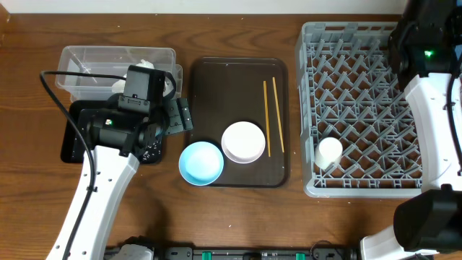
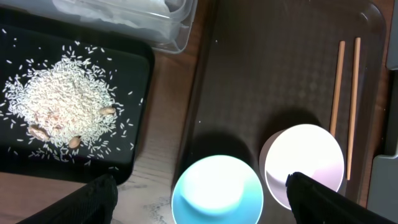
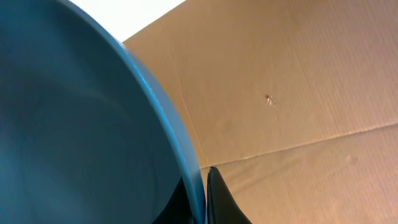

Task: Sort waste into correct bins and load items into the dishwasher rack

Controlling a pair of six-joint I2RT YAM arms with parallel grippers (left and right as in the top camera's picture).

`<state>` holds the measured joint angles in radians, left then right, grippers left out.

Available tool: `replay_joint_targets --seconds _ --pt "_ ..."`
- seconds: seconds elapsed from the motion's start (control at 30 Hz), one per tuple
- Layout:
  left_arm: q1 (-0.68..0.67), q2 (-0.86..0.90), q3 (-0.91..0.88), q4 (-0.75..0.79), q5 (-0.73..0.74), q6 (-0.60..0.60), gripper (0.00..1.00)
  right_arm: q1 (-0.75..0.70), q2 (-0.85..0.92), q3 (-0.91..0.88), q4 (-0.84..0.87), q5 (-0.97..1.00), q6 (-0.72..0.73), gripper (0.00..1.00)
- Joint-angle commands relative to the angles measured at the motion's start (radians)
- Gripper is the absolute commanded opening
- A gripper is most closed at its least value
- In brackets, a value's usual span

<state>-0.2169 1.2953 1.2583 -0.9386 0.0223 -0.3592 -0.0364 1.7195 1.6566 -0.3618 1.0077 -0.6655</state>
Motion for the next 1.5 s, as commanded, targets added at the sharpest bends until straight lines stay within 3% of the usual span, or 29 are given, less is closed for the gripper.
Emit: replay_joint_targets --seconds 0.0,0.27,0.83,0.93,1.03,1.4,1.47 --pt "0.004 0.006 0.015 -0.003 -0.009 0.010 0.89 -0.023 0.026 0.011 0.006 -0.005 -0.032 0.01" --pt "0.004 0.006 0.015 -0.003 -0.009 0.010 0.89 -0.022 0.120 0.011 0.007 -0.002 -0.148 0.01" --pt "0.004 0.006 0.015 -0.003 -0.009 0.010 0.89 0.006 0.198 0.011 -0.002 -0.033 -0.142 0.01" --pt "0.004 0.006 0.015 -0.003 -0.009 0.010 0.89 0.021 0.198 0.011 -0.027 -0.060 -0.142 0.07" --pt "0.004 0.006 0.015 -0.003 -0.009 0.010 0.89 0.036 0.198 0.011 -0.063 -0.089 -0.142 0.02" --pt "0.004 0.006 0.015 -0.003 -0.008 0.010 0.89 0.028 0.198 0.011 -0.064 -0.089 -0.090 0.06" --pt "0.004 0.006 0.015 -0.003 -0.008 0.010 0.90 0.021 0.197 0.011 -0.037 -0.083 -0.090 0.01"
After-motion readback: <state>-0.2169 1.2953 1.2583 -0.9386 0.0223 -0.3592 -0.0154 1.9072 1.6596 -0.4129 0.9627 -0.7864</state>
